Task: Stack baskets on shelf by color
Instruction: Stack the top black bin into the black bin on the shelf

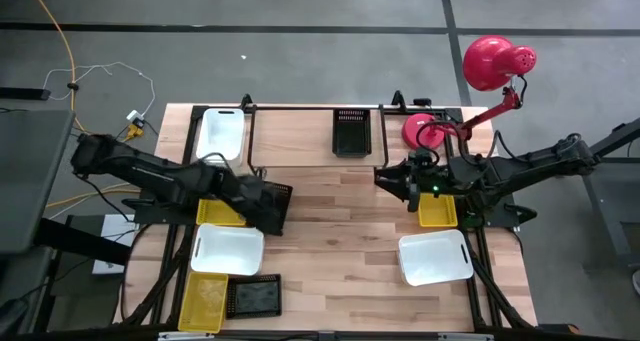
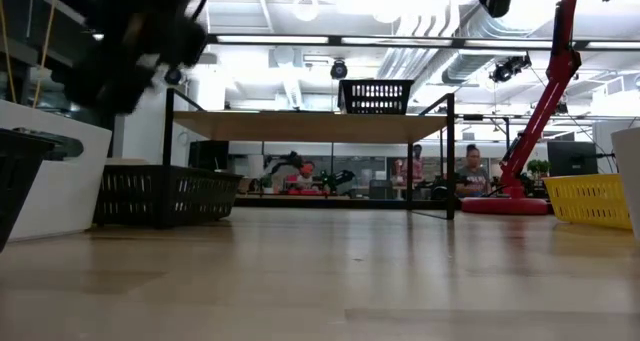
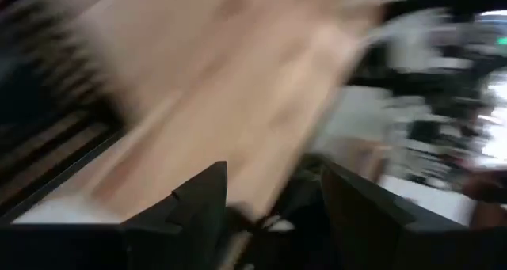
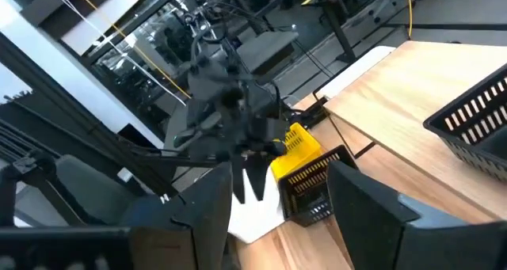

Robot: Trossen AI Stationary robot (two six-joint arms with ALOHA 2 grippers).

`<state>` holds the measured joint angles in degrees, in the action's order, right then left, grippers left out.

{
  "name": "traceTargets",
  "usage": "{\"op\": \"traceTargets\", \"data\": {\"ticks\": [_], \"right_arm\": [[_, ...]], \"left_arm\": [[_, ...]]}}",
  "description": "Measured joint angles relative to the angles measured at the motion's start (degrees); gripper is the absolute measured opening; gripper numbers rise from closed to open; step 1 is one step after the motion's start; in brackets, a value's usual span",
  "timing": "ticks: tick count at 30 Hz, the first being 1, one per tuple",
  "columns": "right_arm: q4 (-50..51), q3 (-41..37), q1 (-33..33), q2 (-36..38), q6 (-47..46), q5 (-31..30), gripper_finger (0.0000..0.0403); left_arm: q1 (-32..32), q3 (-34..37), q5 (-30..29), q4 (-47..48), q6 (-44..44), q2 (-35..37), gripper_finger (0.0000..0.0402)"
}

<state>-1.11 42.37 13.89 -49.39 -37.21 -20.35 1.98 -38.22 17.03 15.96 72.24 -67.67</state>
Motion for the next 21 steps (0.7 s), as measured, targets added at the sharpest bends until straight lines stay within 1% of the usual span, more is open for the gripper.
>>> {"op": "traceTargets", "data": {"ticks": [1, 3, 6, 9, 12, 16, 21], "right_arm": [[0.39, 0.00, 0.00, 0.00, 0.02, 0.26, 0.0195], [1.15, 0.00, 0.00, 0.00, 0.08, 0.77, 0.0195], [2.42, 0.00, 0.00, 0.00, 0.13, 1.30, 0.0195], [2.61, 0.00, 0.00, 0.00, 0.15, 1.30, 0.0195], [2.63, 0.00, -0.02, 0.00, 0.15, 1.28, 0.0195], [2.87, 0.00, -0.02, -0.02, 0.03, 1.28, 0.0195], [3.14, 0.00, -0.02, -0.02, -0.27, 1.28, 0.0195]], "left_arm": [[0.42, -0.02, -2.39, 3.15, 1.28, -0.54, 0.0195], [1.05, 0.02, -9.16, 9.53, 4.23, -0.70, 0.0195], [0.99, -0.04, -18.19, 14.77, 8.96, -0.60, 0.0195], [-0.40, -0.04, -23.99, 16.40, 10.42, 0.52, 0.0195], [-1.99, -0.07, -26.30, 17.02, 9.53, 0.34, 0.0195], [-4.45, -0.04, -26.46, 18.41, 7.85, -0.80, 0.0195], [-6.20, -0.08, -26.44, 20.31, 6.13, -0.56, 0.0195]]}}
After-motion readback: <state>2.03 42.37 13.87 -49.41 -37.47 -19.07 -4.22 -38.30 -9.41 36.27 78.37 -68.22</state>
